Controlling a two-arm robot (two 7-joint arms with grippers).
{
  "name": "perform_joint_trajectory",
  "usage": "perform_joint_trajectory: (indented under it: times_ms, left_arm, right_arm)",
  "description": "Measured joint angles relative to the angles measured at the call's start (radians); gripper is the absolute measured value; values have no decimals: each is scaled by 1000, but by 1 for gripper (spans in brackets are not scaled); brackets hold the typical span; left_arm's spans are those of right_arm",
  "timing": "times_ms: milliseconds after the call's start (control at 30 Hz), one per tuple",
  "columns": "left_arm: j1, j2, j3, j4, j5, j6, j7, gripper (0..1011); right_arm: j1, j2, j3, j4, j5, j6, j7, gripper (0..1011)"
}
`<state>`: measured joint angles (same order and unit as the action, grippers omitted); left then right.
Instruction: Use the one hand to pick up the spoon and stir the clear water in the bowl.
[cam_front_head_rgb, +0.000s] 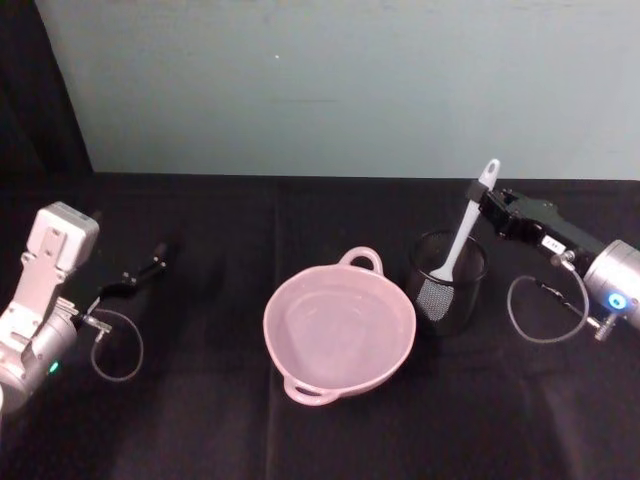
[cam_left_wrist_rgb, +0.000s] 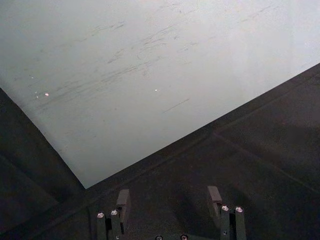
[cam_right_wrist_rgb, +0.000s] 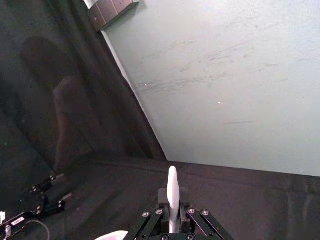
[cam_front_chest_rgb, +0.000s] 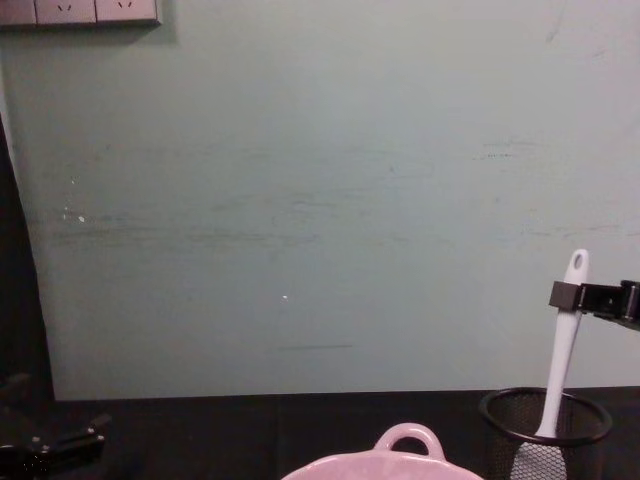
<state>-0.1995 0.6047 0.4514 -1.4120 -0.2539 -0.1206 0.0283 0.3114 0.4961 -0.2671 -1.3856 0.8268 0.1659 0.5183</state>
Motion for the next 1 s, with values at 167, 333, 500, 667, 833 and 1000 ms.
perform_joint_trajectory:
  times_ms: [167, 333, 500, 667, 833, 1000]
  left_arm:
    - [0, 0, 0, 0, 0, 0, 0, 1005]
    - [0, 0, 0, 0, 0, 0, 0, 1005]
    - [0, 0, 0, 0, 0, 0, 0, 1005]
    - [0, 0, 0, 0, 0, 0, 0, 1005]
    - [0, 0, 0, 0, 0, 0, 0, 1005]
    - [0, 0, 0, 0, 0, 0, 0, 1005]
  right_arm:
    - [1, 9, -9, 3, 13, -11, -8, 113]
    - [2, 14, -17, 6, 20, -21, -16, 113]
    - [7, 15, -27, 17, 27, -40, -18, 113]
    - [12, 15, -36, 32, 38, -63, -11, 114]
    - [20, 14, -44, 51, 49, -77, -1, 113]
    - [25, 14, -50, 64, 55, -81, 2, 113]
